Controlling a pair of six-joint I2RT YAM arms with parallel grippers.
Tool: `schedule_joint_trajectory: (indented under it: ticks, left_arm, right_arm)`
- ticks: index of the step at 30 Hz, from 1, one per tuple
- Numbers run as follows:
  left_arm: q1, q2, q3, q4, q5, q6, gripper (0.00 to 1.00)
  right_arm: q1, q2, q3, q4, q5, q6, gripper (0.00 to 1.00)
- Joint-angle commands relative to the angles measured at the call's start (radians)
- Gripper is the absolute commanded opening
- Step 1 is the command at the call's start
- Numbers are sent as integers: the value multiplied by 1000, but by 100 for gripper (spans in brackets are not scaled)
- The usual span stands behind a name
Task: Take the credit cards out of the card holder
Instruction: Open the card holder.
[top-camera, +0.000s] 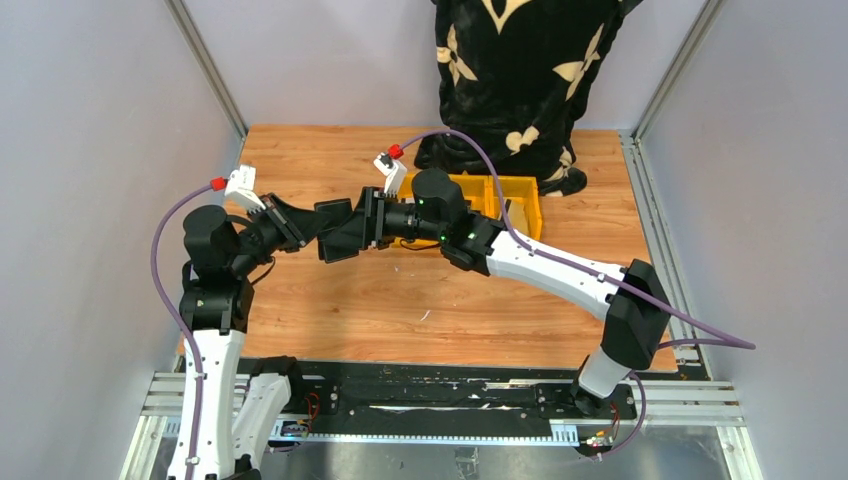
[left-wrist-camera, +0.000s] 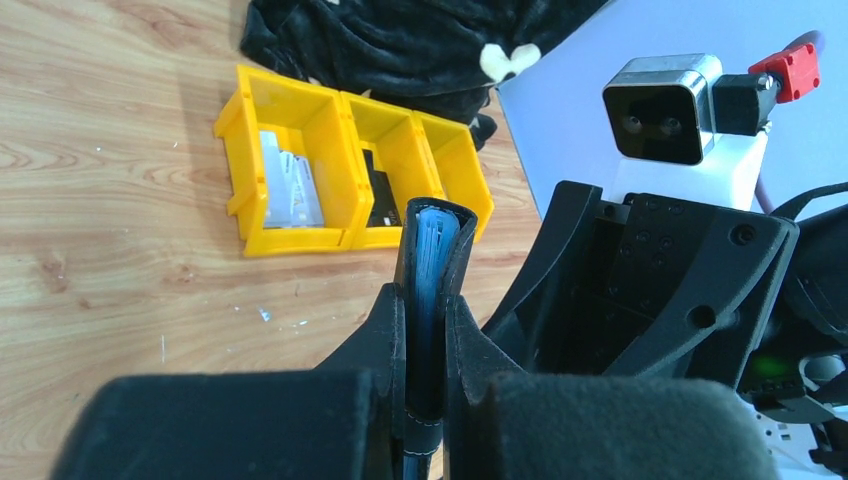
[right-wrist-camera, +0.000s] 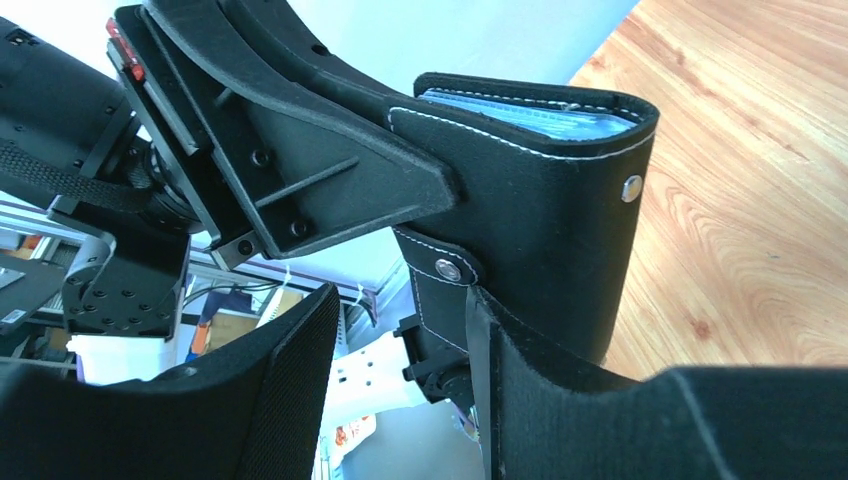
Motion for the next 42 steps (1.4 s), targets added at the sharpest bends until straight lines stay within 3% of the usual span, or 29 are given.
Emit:
schedule_joint_trajectory:
  ticks: [1, 13, 19, 23, 42]
  left_arm:
    - [-7, -14, -11, 47, 72, -57, 0]
    - [-6, -17, -29, 58, 68, -55, 0]
    - [-6, -21, -9, 50, 62, -41, 0]
    - [-7, -21, -2, 47, 67, -51, 0]
    - [-7, -47, -2, 67, 116, -117, 0]
  right_arm:
    - [8, 26, 35, 103, -43, 53, 52]
    - [8, 13, -8, 234, -61, 144, 30]
    - [7, -67, -103, 144, 8, 69, 45]
    - [-5, -123, -158, 98, 51, 23, 49]
    - [-15, -31, -97, 202, -20, 114, 45]
